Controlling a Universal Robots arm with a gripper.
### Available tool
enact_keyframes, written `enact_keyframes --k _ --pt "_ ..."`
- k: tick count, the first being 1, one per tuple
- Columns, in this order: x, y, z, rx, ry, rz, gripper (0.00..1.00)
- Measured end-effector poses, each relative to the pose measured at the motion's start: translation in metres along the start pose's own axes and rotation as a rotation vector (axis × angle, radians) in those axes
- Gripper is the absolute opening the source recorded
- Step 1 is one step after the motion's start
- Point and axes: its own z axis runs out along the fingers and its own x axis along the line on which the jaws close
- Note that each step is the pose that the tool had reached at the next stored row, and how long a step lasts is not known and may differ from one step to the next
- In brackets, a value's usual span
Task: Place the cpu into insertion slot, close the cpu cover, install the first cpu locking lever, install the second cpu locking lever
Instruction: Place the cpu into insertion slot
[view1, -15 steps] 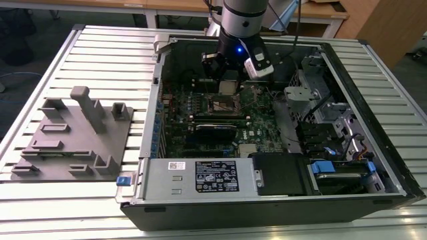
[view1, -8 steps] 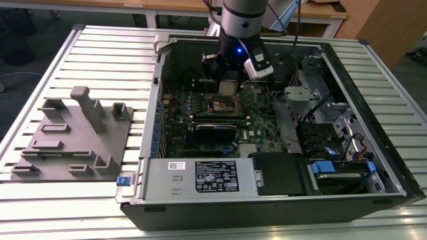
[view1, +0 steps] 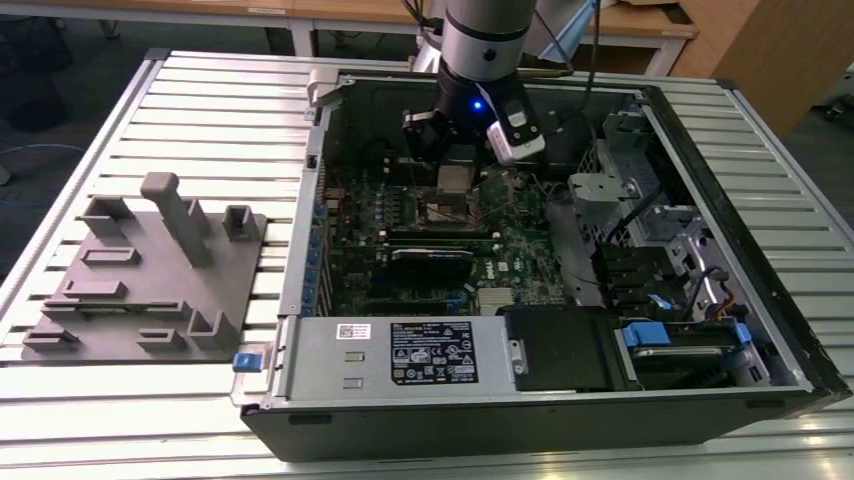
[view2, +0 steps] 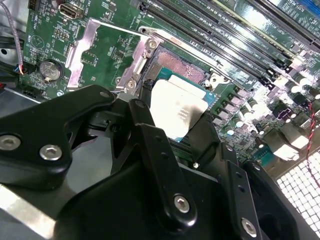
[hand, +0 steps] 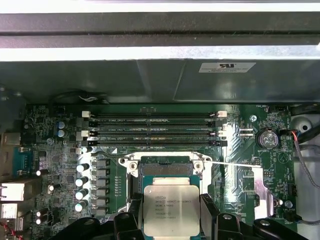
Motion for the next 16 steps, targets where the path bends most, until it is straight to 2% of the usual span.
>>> enact_keyframes --k 16 --pt "0.0 -0.0003 0.0039 -0.0003 -0.0003 0.0 0.54"
